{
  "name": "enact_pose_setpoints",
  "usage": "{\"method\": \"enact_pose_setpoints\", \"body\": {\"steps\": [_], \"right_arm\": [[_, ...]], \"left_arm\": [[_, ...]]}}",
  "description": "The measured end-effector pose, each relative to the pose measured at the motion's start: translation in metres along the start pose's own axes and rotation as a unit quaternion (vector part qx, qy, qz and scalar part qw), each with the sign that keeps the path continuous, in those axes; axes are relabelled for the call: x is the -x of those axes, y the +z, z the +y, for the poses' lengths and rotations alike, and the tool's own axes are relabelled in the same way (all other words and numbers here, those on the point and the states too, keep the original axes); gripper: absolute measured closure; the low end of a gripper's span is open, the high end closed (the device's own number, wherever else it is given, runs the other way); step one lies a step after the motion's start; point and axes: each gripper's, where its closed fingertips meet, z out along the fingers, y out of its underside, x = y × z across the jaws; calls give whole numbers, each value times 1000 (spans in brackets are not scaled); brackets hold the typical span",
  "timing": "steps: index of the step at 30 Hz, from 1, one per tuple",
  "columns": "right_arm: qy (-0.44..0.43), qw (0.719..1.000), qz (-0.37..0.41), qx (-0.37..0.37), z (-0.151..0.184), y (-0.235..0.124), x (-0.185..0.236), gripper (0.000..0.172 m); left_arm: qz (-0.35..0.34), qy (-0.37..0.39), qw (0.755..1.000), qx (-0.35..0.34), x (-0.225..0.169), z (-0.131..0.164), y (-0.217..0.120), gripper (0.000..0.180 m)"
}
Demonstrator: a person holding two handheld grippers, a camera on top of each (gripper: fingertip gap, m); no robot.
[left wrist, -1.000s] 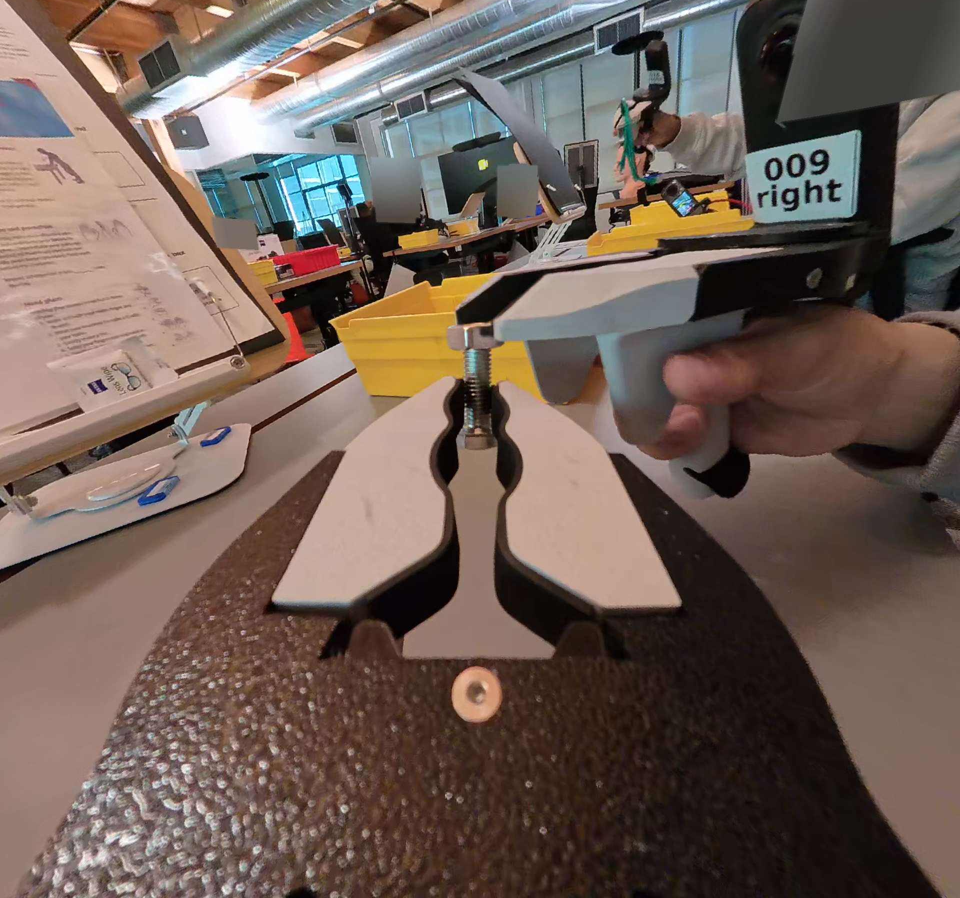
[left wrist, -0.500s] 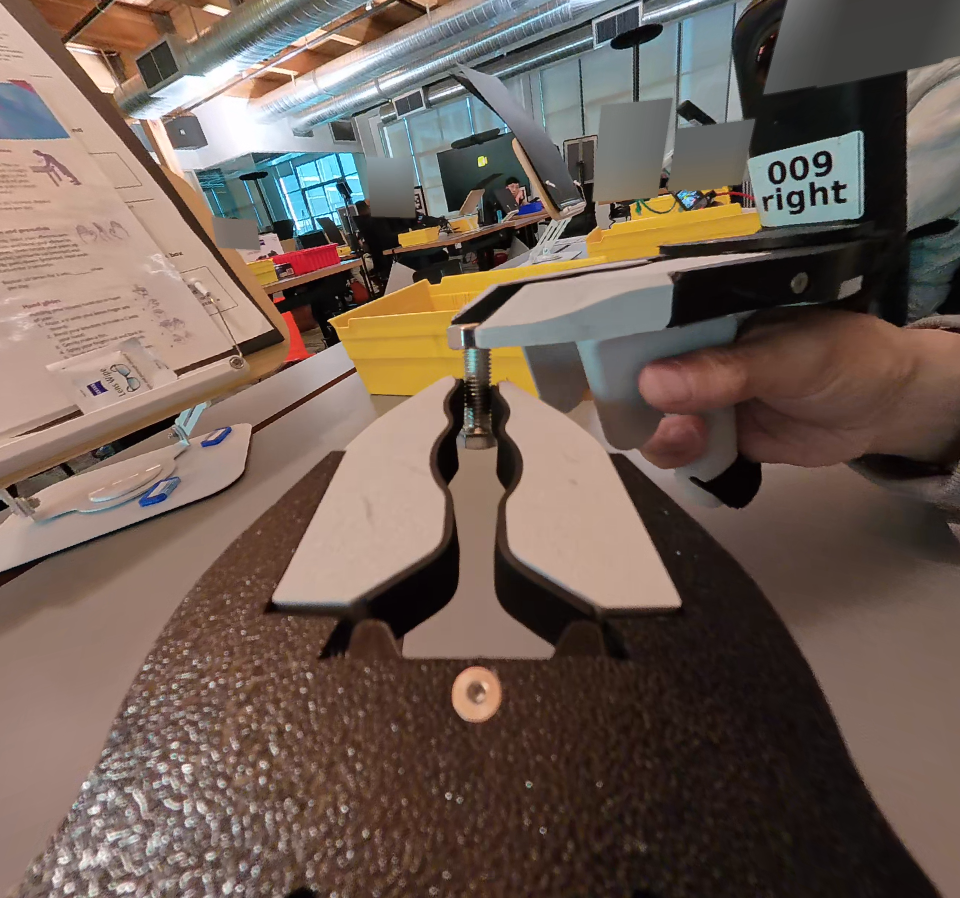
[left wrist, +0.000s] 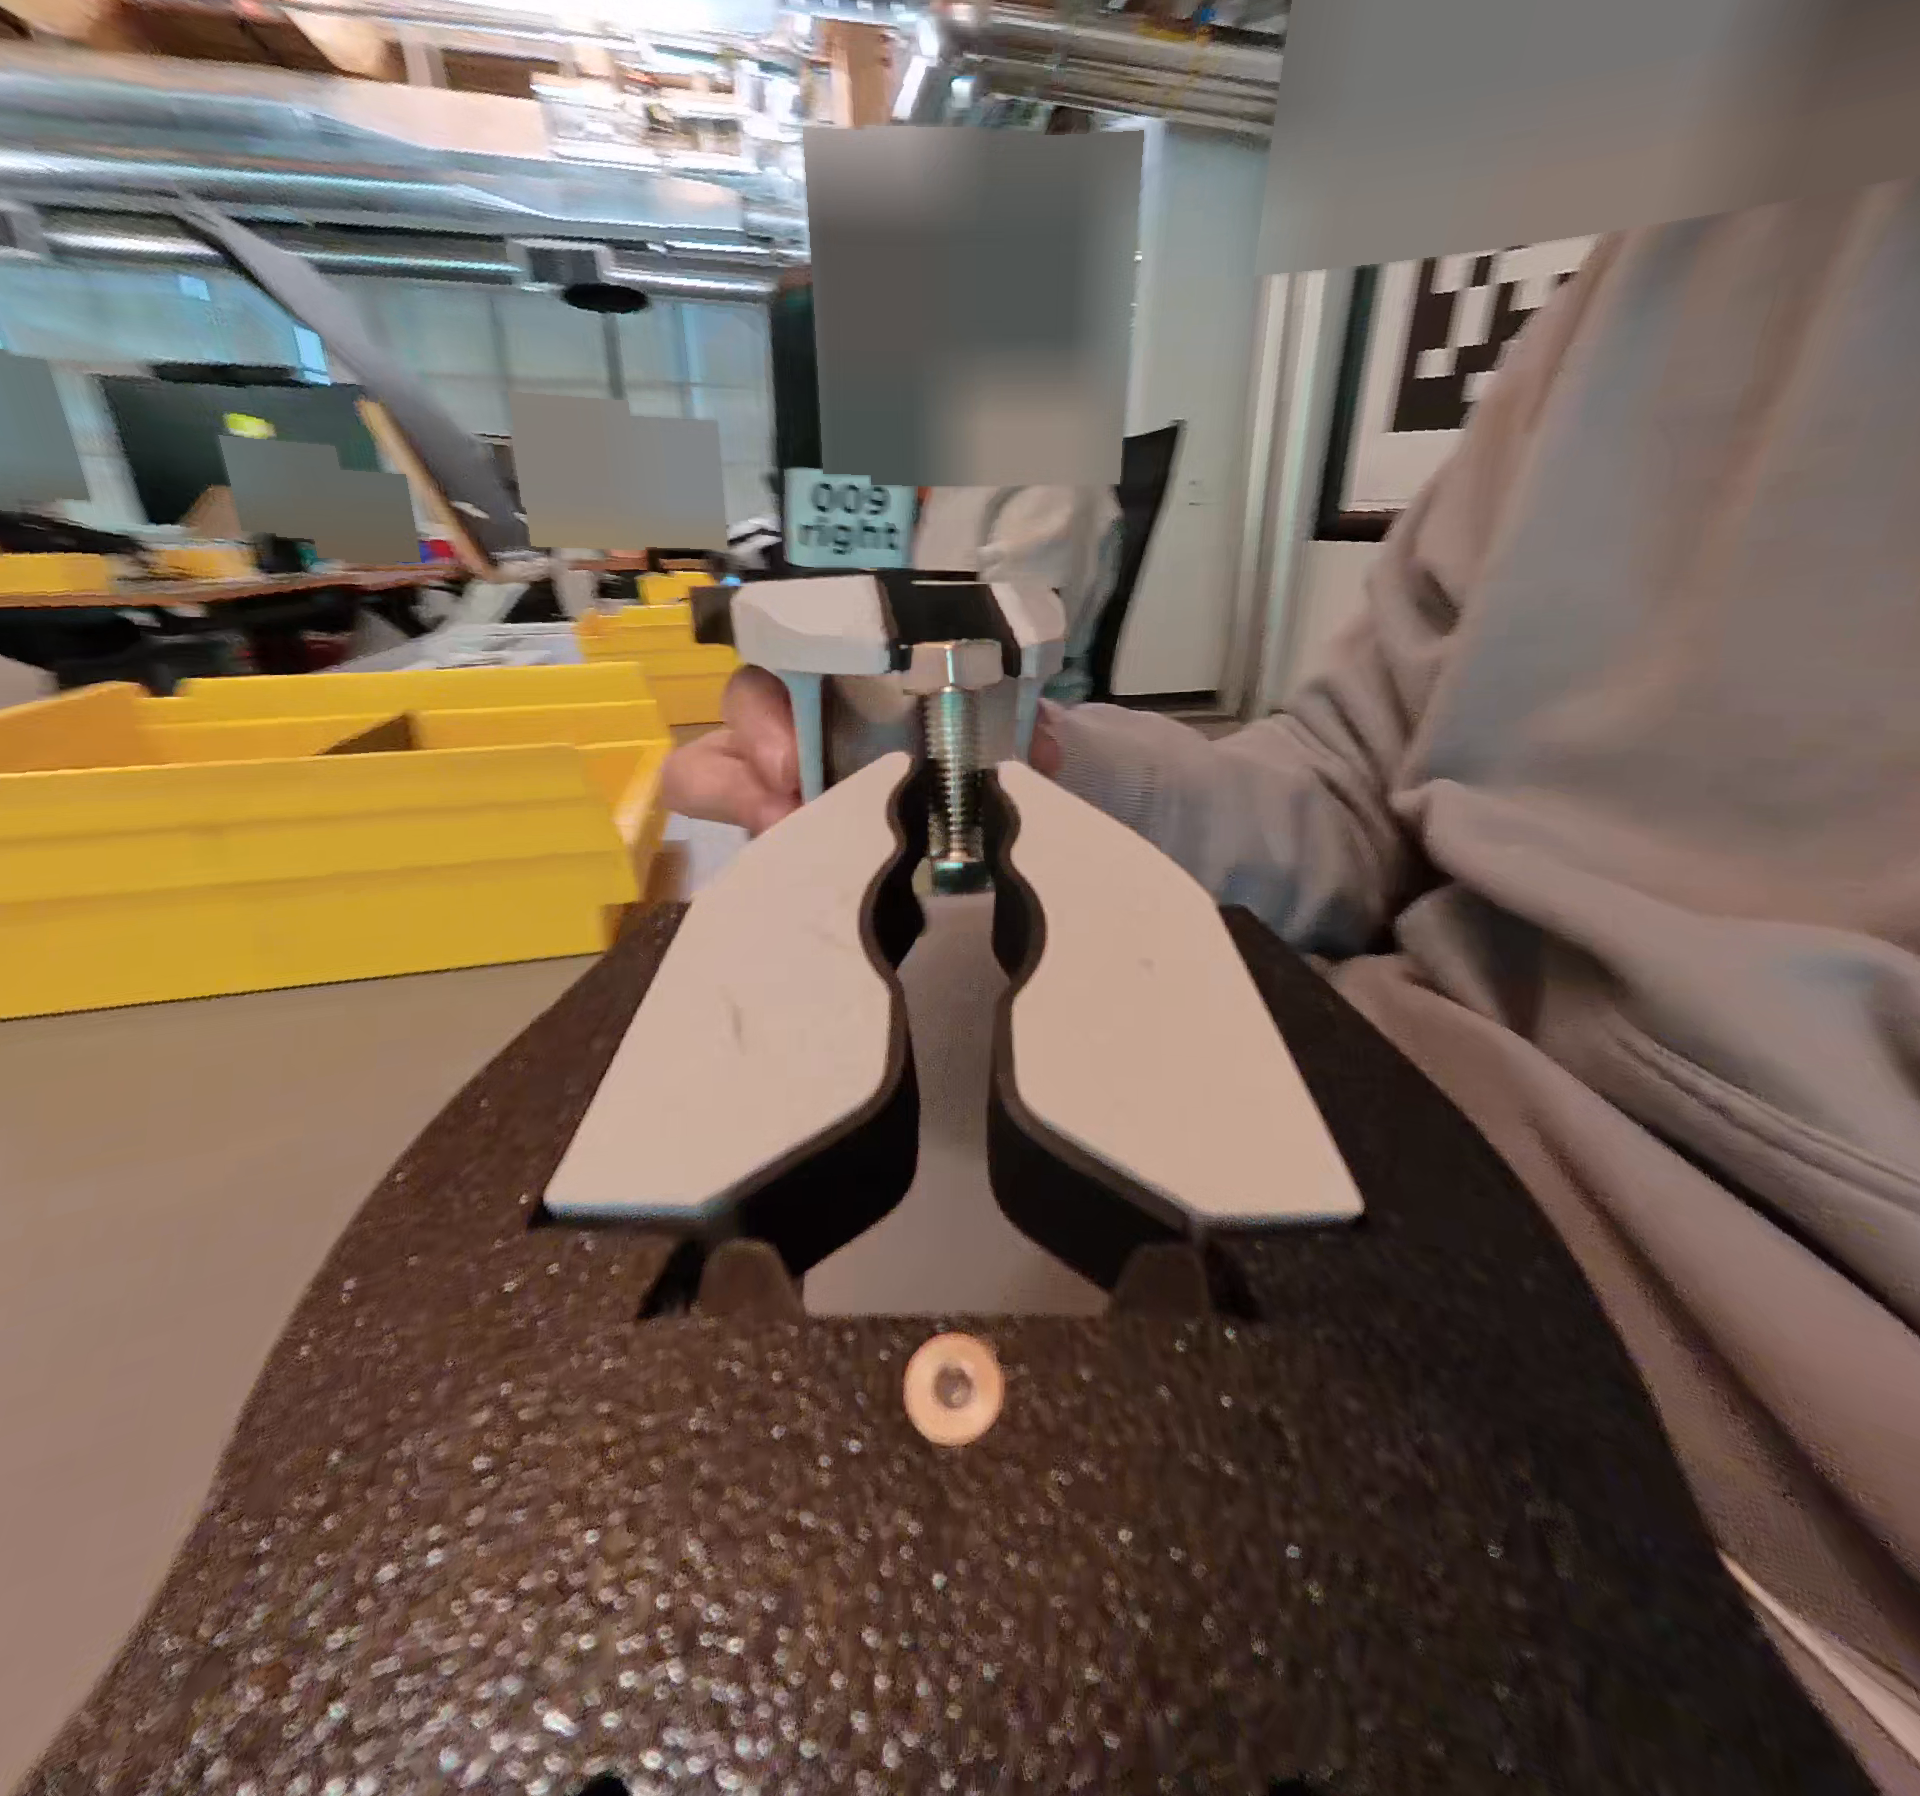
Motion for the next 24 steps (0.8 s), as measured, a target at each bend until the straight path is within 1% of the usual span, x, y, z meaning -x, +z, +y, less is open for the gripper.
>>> {"method": "enact_pose_setpoints", "body": {"steps": [3, 5, 7, 10, 13, 15, 17, 19, 21, 24], "right_arm": [[-15, 1000, -14, 0, -1, 1, 6, 154], [-11, 1000, -13, -2, 0, 1, 5, 154], [-5, 1000, 11, -2, 2, -1, -3, 154], [-7, 997, 83, 1, 7, -4, -21, 152], [8, 990, 137, 16, 9, -2, -36, 140], [9, 981, 195, 16, 9, 2, -49, 133], [18, 968, 252, 5, 8, 5, -60, 135], [30, 959, 283, -7, 9, 9, -63, 139], [38, 949, 314, -1, 14, 9, -68, 152], [31, 943, 331, -7, 14, 10, -69, 154]], "left_arm": [[27, -17, 1000, -3, -6, 0, 1, 172], [23, -17, 1000, -1, -5, 0, 1, 172], [-10, -4, 1000, 7, 3, 3, 0, 172], [-88, 34, 995, 23, 21, 5, -6, 172], [-173, 67, 982, 26, 40, 3, -15, 172], [-224, 89, 970, 36, 50, 2, -21, 172], [-260, 106, 959, 42, 56, 1, -26, 172], [-289, 117, 949, 54, 61, 2, -29, 172], [-297, 125, 945, 64, 63, 4, -29, 172], [-299, 125, 944, 63, 63, 3, -29, 172]]}}
